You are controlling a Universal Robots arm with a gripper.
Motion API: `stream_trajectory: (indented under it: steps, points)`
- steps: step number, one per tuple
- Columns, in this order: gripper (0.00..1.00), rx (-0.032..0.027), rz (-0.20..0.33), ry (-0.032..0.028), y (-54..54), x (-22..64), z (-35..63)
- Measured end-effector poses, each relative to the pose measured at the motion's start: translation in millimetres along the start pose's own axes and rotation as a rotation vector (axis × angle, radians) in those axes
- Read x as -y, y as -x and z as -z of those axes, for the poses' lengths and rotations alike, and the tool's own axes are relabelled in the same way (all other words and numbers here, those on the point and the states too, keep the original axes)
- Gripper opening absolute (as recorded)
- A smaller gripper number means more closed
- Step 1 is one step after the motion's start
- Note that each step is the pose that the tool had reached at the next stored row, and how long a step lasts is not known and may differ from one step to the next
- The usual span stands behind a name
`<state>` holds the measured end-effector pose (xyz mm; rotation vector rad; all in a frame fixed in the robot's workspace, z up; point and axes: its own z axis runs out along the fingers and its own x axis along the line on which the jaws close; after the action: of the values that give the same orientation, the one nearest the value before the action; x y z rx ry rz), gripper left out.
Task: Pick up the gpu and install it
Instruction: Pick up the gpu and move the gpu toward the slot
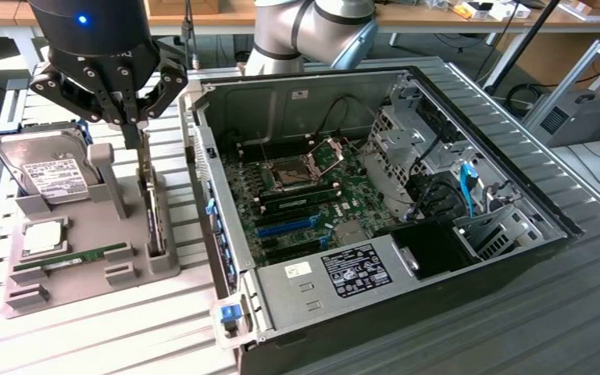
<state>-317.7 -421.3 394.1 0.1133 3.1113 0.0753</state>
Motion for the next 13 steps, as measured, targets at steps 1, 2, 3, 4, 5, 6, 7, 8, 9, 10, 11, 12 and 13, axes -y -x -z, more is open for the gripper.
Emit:
stream_trajectory:
  steps: [1,2,3,4,5,6,7,8,9,10,11,12,13]
  points:
    - [0.11,0.0,0.0,0.0,0.0,0.0,0.0]
    - [0.11,0.0,0.0,0.0,0.0,0.0,0.0]
    - [0.11,0.0,0.0,0.0,0.0,0.0,0.0]
    - [0.11,0.0,0.0,0.0,0.0,0.0,0.0]
    - [0.11,0.0,0.0,0.0,0.0,0.0,0.0]
    - [0.11,0.0,0.0,0.0,0.0,0.0,0.0]
    - [0.11,0.0,0.0,0.0,0.0,0.0,0.0]
    - [0.11,0.0,0.0,0.0,0.0,0.0,0.0]
    - [0.11,0.0,0.0,0.0,0.0,0.0,0.0]
    - [0.11,0.0,0.0,0.0,0.0,0.0,0.0]
    - [0.11,0.0,0.0,0.0,0.0,0.0,0.0]
    - [0.11,0.0,0.0,0.0,0.0,0.0,0.0]
    - [0.17,0.0,0.0,0.0,0.0,0.0,0.0]
